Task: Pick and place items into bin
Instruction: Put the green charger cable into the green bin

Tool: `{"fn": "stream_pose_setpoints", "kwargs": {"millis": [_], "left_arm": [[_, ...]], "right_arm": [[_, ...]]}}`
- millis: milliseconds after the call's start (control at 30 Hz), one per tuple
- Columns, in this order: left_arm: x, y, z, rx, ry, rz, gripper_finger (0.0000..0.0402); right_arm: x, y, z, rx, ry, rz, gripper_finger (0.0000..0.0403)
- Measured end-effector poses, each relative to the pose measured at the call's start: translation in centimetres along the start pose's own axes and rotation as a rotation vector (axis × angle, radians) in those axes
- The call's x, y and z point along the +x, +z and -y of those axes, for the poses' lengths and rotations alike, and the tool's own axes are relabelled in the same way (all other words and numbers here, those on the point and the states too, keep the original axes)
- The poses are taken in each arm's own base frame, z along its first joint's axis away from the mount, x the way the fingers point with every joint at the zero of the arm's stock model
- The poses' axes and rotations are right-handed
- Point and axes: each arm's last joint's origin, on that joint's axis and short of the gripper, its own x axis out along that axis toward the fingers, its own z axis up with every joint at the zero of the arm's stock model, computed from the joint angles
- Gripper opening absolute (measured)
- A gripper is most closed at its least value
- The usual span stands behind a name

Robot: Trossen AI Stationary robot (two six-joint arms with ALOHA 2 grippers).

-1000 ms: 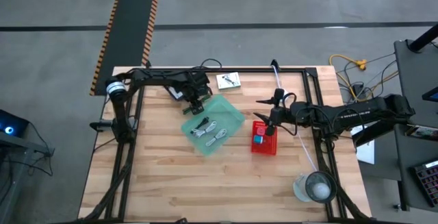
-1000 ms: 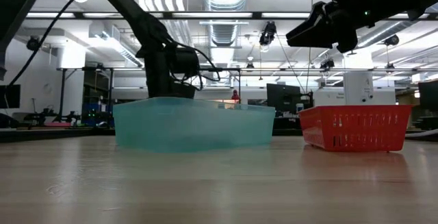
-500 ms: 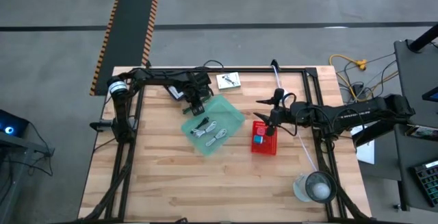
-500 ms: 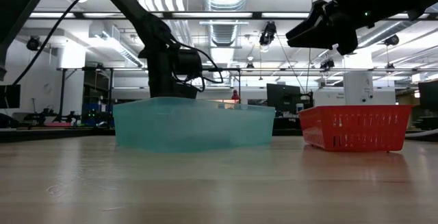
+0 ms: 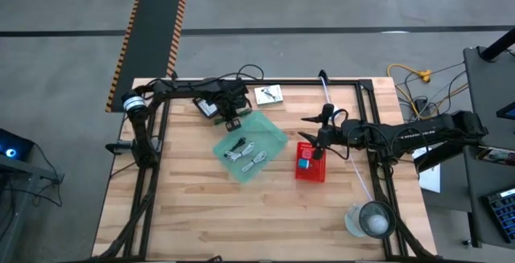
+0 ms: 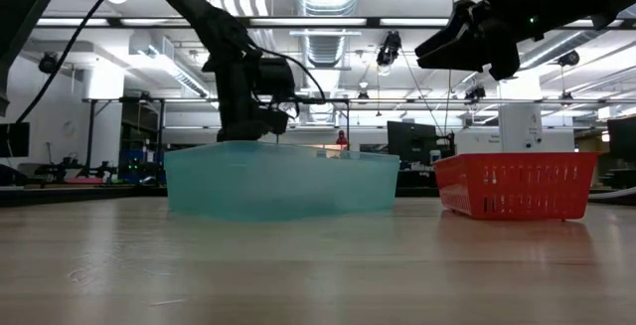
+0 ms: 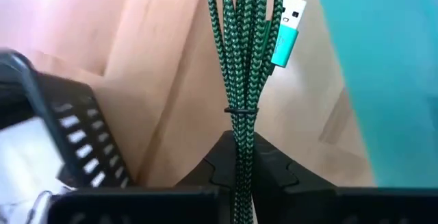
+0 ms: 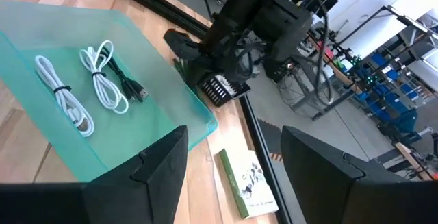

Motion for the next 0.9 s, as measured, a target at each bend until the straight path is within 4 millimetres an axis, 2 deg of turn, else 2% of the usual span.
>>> {"fn": "stream_pose_setpoints", "kwargs": {"millis": [200,467,600,900], "left_arm": [[-2.4,0.5,0.0,-0.026,0.004,0.064,0.0005],[-6.2,-0.1,0.6,-0.083,0.002,0.166,0.0003],[-7.6,-0.1,2.3,-0.047,-0.05,0.216,0.0003],[-8.0,0.5,7.4,0.057,-0.125,0.285,0.0003]], "right_arm": [[0.0,0.0,0.0,0.0,0.0,0.0,0.0219],[-0.2,0.1,0.3,0.005,-0.037,-0.01,0.0219],[-0.3,0.1,0.5,0.01,-0.076,-0.025,0.0219],[-0.4,0.1,0.6,0.016,-0.082,-0.02,0.0219]]}}
